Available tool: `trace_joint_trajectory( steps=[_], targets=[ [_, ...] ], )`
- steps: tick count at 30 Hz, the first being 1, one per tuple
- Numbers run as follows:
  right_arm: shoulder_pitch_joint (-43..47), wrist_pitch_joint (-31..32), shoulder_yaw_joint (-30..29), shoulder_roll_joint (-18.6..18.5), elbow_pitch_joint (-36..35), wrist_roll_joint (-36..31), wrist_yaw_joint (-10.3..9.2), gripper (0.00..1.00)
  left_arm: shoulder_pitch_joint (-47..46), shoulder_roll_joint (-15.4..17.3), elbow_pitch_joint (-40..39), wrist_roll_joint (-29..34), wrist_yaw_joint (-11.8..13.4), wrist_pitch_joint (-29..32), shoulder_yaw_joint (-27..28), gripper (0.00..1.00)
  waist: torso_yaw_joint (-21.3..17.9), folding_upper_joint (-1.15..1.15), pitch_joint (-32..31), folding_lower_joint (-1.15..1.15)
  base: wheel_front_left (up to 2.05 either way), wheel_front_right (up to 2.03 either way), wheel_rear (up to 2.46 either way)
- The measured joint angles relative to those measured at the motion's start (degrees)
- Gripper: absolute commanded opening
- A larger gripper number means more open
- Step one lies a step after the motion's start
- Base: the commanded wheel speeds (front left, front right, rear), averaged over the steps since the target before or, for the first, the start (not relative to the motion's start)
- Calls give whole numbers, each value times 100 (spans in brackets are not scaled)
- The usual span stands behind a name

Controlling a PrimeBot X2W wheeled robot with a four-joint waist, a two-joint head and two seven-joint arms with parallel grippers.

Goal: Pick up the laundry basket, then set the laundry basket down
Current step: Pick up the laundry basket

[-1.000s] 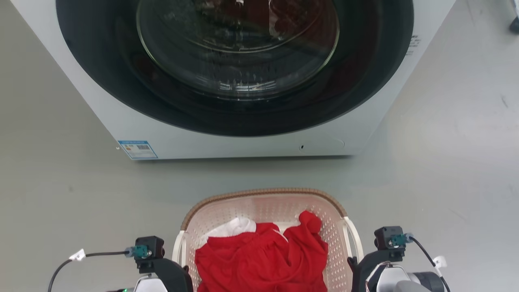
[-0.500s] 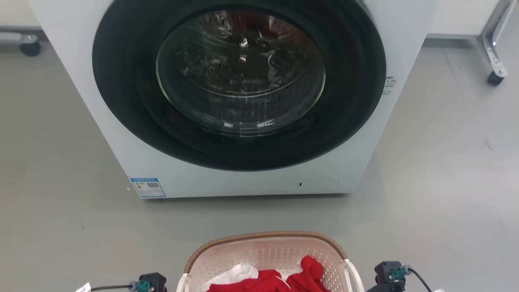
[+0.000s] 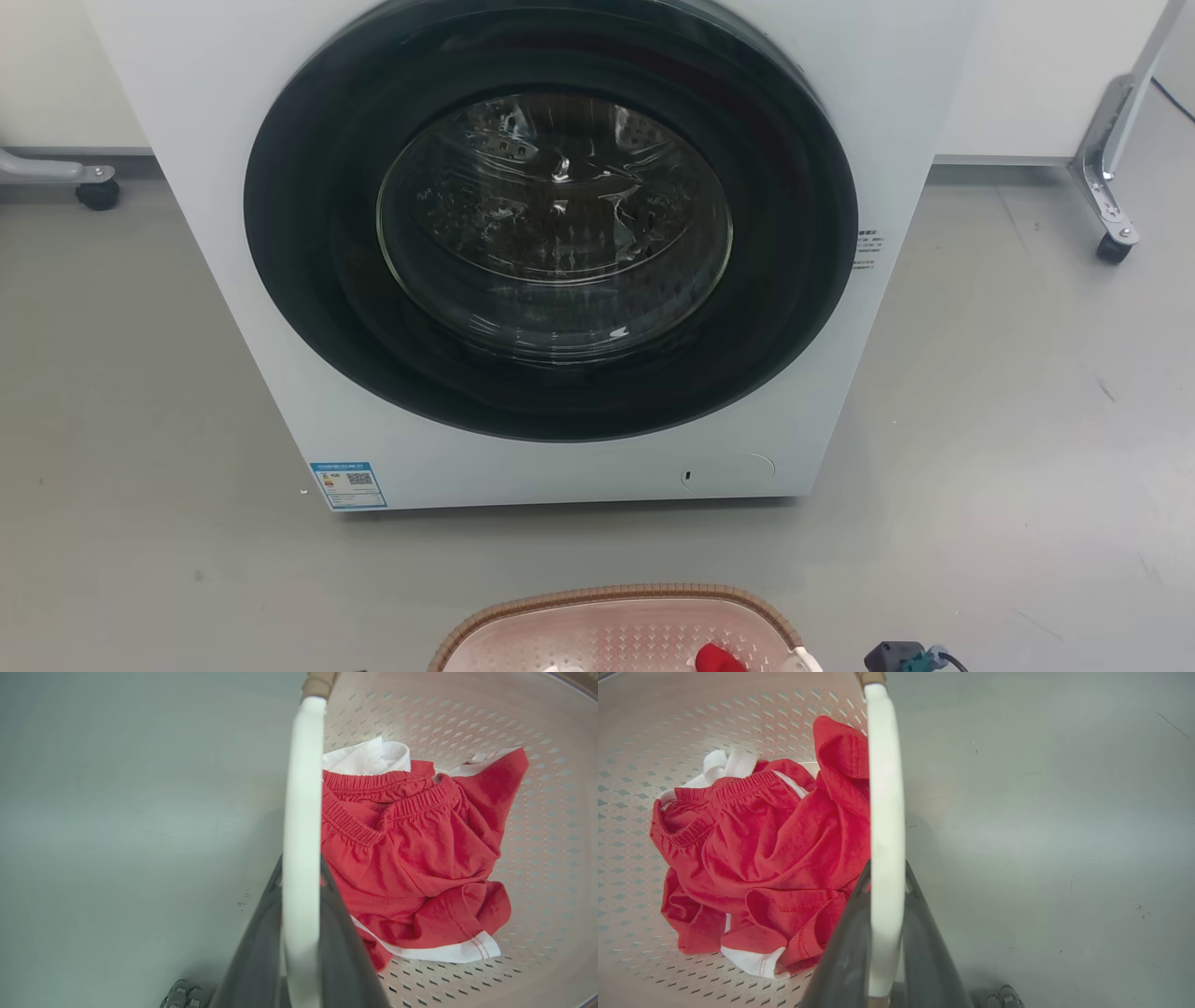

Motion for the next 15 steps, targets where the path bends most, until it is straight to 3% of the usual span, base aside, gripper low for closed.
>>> trace_joint_trajectory(
  steps=[15],
  targets=[
    [26,157,88,-4,-7,89,0,0,89,13,-18,-131,0,151,-132,0,-21,1,-30,0,0,0,0]
  ],
)
